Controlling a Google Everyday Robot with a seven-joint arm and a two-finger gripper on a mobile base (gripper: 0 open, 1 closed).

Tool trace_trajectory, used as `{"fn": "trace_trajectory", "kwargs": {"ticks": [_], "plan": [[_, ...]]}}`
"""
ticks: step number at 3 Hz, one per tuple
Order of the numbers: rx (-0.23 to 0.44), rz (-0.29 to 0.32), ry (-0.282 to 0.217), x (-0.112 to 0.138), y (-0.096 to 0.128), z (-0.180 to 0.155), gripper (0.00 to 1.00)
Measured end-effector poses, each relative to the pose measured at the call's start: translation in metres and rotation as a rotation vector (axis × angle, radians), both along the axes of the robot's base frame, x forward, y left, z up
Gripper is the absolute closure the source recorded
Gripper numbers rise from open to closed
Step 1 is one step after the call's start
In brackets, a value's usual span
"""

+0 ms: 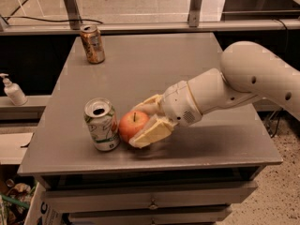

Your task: Move apple near 7up can

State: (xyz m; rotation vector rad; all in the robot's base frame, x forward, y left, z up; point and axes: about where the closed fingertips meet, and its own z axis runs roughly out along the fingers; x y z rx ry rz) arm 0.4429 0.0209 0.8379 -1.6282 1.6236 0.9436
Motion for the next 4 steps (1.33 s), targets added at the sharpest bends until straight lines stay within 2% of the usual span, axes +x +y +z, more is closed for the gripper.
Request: {"fn": "trace_trajectory", "kwargs": {"ticks": [1, 4], "plan": [[-0.012, 0.010, -0.005, 0.0015, -0.0001, -0.0072, 0.85], [-0.017, 0.012, -0.011, 0.0045, -0.0040, -0.0100, 0.15]]}}
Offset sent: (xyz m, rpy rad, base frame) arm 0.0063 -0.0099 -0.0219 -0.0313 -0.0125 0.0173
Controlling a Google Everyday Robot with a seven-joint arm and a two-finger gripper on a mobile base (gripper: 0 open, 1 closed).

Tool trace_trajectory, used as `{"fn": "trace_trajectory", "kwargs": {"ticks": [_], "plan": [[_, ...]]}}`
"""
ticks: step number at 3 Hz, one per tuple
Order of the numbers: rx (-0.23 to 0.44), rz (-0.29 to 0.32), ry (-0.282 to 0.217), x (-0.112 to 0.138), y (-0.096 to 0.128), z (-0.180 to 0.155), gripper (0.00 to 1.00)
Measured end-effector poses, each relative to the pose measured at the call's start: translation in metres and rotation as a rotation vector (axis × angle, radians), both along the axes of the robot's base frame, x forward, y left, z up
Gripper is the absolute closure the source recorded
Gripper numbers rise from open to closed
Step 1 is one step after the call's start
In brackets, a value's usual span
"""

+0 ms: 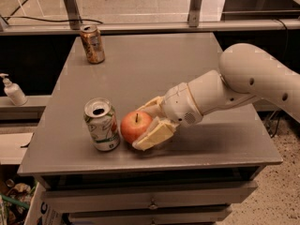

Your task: Move apple near 7up can

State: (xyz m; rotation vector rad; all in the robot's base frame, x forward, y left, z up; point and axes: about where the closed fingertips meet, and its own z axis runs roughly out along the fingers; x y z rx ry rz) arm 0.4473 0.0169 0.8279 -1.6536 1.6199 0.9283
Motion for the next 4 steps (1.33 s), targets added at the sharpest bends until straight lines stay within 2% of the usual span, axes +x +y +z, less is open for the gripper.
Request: {"fn": "trace_trajectory", "kwargs": {"ticks": [1, 3, 4], "plan": [[0.009, -0.004, -0.012, 0.006, -0.006, 0.002, 0.00], [0.025, -0.039, -0.031, 0.022, -0.025, 0.008, 0.00], [0.031, -0.128, -0.041, 0.047, -0.062, 0.012, 0.00]]}}
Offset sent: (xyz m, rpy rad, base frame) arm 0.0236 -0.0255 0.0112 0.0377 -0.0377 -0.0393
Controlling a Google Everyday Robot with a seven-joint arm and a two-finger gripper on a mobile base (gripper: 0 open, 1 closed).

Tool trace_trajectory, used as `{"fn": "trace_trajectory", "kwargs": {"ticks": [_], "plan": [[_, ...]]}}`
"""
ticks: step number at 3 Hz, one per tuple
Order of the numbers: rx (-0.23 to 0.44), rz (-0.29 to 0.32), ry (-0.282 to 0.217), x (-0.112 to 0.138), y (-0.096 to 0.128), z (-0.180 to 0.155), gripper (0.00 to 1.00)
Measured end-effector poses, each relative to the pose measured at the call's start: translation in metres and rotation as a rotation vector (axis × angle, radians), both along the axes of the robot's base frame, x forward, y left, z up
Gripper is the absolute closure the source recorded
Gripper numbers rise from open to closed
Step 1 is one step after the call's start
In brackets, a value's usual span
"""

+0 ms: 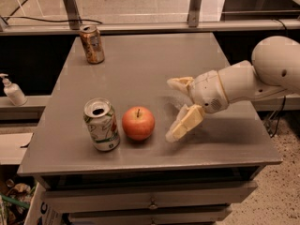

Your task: Move apple near 7up can

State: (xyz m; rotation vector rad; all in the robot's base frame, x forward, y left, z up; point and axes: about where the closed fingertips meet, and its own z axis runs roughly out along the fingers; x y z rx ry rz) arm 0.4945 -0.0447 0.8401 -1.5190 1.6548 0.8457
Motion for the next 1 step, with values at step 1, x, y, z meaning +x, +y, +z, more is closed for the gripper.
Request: {"fn": "trace_trajectory", "kwargs": {"ticks": [1], "plan": [[0.000, -0.007, -0.006, 0.0029, -0.0027, 0.0023, 0.00]]}}
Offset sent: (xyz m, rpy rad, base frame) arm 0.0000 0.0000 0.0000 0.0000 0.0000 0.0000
